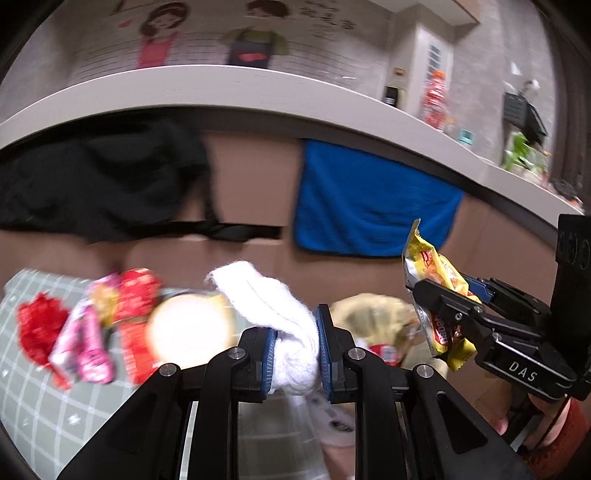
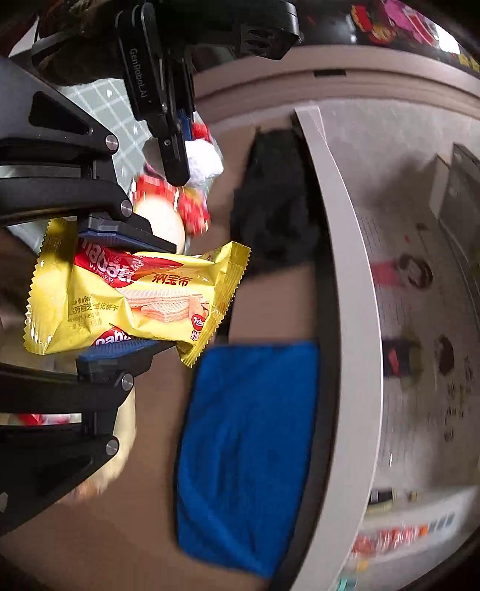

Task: Collect trash
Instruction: 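Carry the white tissue and yellow wafer pack over the bin with both grippers, then open both grippers to drop the tissue and wafer pack into the bin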

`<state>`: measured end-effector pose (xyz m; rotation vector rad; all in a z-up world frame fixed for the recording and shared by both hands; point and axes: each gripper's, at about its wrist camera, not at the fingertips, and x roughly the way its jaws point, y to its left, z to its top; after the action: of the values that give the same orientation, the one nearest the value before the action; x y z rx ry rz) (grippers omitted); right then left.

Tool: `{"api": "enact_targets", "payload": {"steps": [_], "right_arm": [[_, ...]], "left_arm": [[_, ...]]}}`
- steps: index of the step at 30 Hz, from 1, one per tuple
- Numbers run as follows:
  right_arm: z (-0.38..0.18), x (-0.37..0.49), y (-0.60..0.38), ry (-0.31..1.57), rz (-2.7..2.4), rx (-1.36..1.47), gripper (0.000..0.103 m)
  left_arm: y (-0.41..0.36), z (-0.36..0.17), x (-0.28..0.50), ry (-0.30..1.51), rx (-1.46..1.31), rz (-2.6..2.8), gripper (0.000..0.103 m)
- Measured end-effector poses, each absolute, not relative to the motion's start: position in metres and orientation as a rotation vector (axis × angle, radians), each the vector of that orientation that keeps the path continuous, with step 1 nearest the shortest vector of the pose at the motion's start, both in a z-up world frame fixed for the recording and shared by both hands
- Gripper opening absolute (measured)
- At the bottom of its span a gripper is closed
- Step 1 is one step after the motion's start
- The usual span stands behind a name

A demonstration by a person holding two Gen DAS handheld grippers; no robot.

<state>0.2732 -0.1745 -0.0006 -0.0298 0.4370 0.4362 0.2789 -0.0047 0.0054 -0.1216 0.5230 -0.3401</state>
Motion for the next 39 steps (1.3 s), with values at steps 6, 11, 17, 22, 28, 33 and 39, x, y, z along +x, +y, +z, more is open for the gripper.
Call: {"api": "enact_targets", "payload": {"steps": [6, 11, 17, 22, 28, 33, 39], "right_arm": [[0.006, 0.275, -0.233, 0.419, 0.323, -0.006, 0.039], [0.003, 0.28, -0.268, 0.422, 0.27, 0.021, 0.039], [-0.005, 0.286, -0.288, 0.434, 0.244, 0.038, 0.039], [-0.015, 0.293, -0.296, 0.456, 0.235, 0.06, 0.039], [-0.034, 0.304, -0.305, 0.503, 0.228, 0.079, 0.039], [-0.055, 0.319, -0.313, 0.557, 0.229, 0.12, 0.039], [-0.075, 0.336, -0.32, 0.619, 0.238, 0.16, 0.04]], "left_arm": [[-0.066, 0.005, 0.294, 0.492, -0.071, -0.388, 0.02], [-0.092, 0.005, 0.3, 0.472, -0.044, -0.401, 0.02], [-0.11, -0.002, 0.312, 0.473, -0.052, -0.425, 0.02], [-0.121, -0.016, 0.326, 0.519, -0.068, -0.453, 0.02], [-0.131, -0.033, 0.341, 0.556, -0.063, -0.465, 0.02], [-0.136, -0.05, 0.353, 0.611, -0.072, -0.483, 0.02], [-0.142, -0.067, 0.371, 0.689, -0.091, -0.522, 0.02]]}}
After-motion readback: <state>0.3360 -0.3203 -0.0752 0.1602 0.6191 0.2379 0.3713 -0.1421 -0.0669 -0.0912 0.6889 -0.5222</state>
